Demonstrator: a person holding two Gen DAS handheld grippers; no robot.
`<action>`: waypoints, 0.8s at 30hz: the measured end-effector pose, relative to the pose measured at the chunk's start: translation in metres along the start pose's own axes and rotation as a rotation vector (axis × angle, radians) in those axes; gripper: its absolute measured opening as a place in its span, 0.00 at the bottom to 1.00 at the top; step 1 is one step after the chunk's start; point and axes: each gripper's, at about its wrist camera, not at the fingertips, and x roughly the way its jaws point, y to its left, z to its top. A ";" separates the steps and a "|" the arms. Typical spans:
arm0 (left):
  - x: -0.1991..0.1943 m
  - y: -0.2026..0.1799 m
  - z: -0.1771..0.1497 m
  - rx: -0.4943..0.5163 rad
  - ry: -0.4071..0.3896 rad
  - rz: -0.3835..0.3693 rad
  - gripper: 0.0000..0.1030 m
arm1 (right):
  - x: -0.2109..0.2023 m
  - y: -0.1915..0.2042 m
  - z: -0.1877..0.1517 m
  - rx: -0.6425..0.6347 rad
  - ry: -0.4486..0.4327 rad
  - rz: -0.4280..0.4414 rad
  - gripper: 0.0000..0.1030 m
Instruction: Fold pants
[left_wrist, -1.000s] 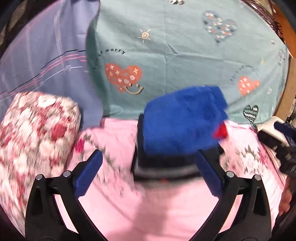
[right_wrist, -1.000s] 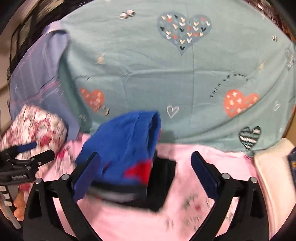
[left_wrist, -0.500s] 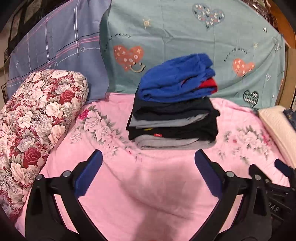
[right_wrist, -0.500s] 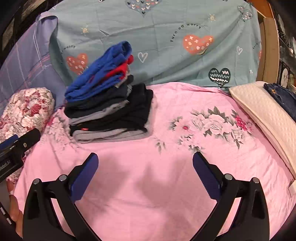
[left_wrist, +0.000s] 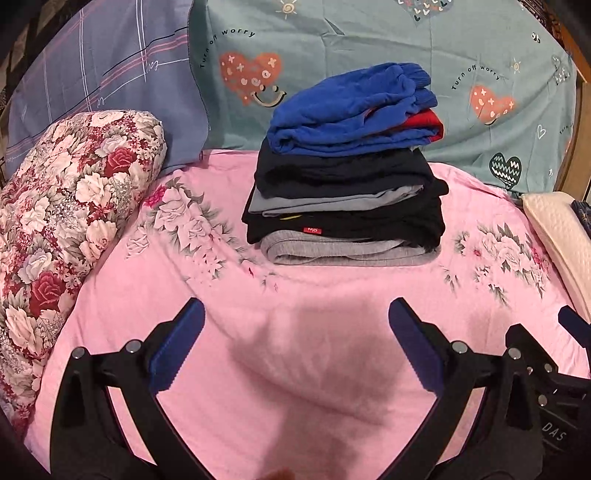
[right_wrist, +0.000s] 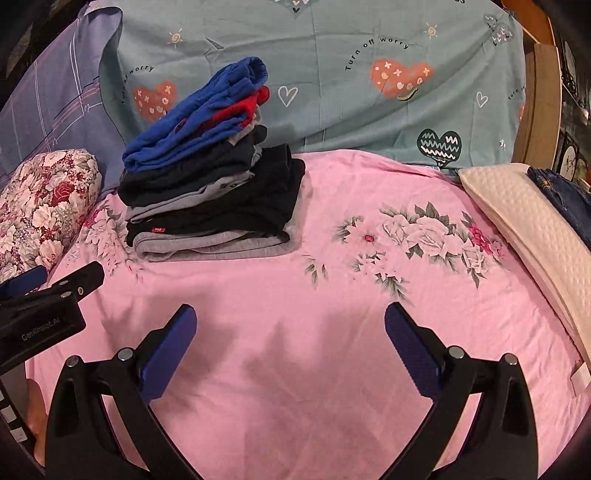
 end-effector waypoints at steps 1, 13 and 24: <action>0.001 0.000 0.000 0.000 0.002 0.000 0.98 | -0.001 0.000 0.000 0.000 -0.002 0.003 0.99; 0.002 0.003 -0.002 -0.020 0.014 -0.012 0.98 | -0.001 0.001 -0.001 -0.003 0.011 0.009 0.99; 0.001 0.001 -0.004 -0.009 0.009 -0.015 0.98 | -0.001 0.003 -0.002 -0.020 0.007 0.011 0.99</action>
